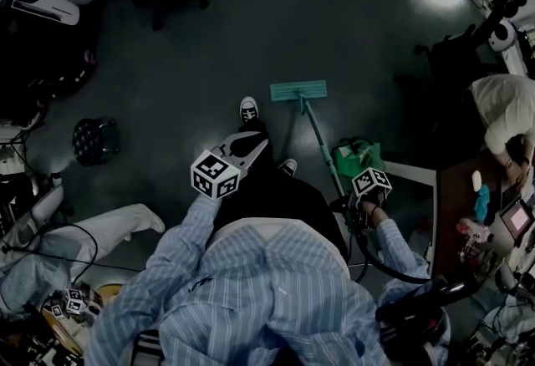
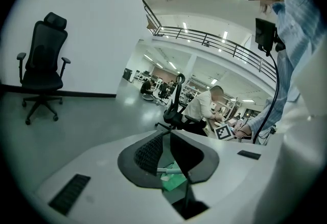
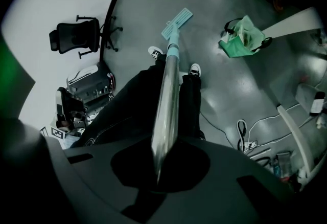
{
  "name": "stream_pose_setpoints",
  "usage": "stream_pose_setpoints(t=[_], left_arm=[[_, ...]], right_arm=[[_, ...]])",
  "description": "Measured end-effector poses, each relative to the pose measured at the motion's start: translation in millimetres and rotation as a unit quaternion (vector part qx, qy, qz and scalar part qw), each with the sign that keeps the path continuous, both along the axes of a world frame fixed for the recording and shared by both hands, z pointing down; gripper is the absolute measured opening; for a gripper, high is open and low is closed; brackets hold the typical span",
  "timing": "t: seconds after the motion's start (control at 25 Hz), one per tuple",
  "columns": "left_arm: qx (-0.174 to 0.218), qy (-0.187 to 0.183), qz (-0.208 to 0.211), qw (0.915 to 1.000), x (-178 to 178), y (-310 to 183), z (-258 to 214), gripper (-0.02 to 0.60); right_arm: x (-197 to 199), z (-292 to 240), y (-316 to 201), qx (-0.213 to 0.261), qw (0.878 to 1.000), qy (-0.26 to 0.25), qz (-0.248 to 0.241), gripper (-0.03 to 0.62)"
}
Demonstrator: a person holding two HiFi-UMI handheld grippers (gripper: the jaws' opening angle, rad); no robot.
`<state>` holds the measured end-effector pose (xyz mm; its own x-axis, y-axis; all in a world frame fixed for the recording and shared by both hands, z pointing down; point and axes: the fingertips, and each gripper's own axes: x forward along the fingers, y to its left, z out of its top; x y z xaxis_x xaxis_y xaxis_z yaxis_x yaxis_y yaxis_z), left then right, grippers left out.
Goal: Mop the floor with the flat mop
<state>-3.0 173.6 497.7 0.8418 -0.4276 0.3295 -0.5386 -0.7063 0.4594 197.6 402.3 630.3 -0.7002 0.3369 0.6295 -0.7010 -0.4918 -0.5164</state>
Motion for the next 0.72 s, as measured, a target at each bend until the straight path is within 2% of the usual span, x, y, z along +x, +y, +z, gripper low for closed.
stream_pose_setpoints(t=[0.32,0.6,0.72], left_arm=[[0.026,-0.008,-0.026,0.9993,-24.5,12.6,-11.0,0.043],[0.049,-0.017,-0.002,0.9987,-15.6,22.5,-15.6,0.043],[0.054,-0.022,0.017,0.9981,-8.6,23.5,-15.7,0.043]], right_arm=[[-10.5,-5.6,20.2,-0.008,0.998,-0.019,0.056,0.026],[-23.2,-3.2,23.9,0.001,1.000,-0.023,0.017,0.028],[-23.9,-3.3,22.0,0.003,1.000,-0.025,0.015,0.028]])
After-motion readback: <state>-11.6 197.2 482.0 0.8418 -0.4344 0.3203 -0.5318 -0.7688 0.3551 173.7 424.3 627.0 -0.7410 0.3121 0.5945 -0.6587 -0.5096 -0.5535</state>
